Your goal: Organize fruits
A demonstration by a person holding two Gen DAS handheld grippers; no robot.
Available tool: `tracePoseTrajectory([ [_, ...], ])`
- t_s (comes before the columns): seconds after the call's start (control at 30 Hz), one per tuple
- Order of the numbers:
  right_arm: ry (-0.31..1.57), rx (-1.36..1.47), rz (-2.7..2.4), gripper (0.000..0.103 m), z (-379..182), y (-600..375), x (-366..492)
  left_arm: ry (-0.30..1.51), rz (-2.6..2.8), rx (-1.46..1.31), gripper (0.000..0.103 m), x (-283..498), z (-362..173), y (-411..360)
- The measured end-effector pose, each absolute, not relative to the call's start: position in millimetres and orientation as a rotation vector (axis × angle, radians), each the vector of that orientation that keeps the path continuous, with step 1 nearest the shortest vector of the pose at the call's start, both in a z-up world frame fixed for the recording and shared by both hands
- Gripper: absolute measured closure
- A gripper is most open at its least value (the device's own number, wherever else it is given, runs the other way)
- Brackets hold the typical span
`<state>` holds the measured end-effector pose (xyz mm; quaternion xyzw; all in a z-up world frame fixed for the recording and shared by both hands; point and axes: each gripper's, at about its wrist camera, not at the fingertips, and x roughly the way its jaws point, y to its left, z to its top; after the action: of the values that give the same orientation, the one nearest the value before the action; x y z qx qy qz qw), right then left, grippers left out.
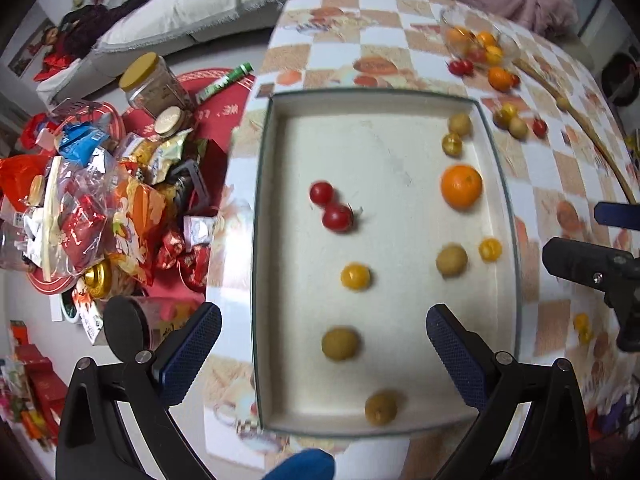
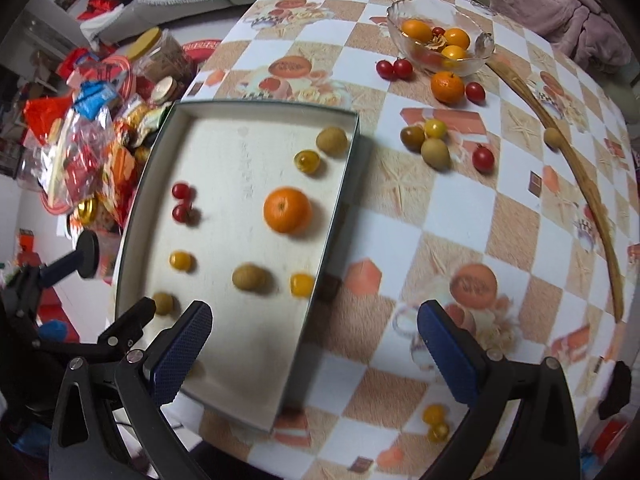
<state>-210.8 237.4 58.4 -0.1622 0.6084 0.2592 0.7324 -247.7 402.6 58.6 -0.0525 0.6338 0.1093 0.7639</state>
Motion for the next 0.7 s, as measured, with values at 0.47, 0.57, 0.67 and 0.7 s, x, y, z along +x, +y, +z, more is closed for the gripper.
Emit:
tracePoseTrajectory([
  [0.47,1.381,-0.448,0.586,0.0,76,234,-257,1.459,0.155,-0.042,0.0,-274,80,395],
  [0.57,1.375,-0.444,0.583,0.0,81,236,-258,1.457,0.144,-0.032,0.0,-277,83,394],
  [0.67,1.367,-0.447,0.581,0.0,85,239,-257,1.453,0.135,-0.03,0.0,-277,86,394],
  [0.7,1.364,-0.45,0.582,0.0,86,241,-257,1.451,0.133,-0.03,0.0,-277,87,394],
])
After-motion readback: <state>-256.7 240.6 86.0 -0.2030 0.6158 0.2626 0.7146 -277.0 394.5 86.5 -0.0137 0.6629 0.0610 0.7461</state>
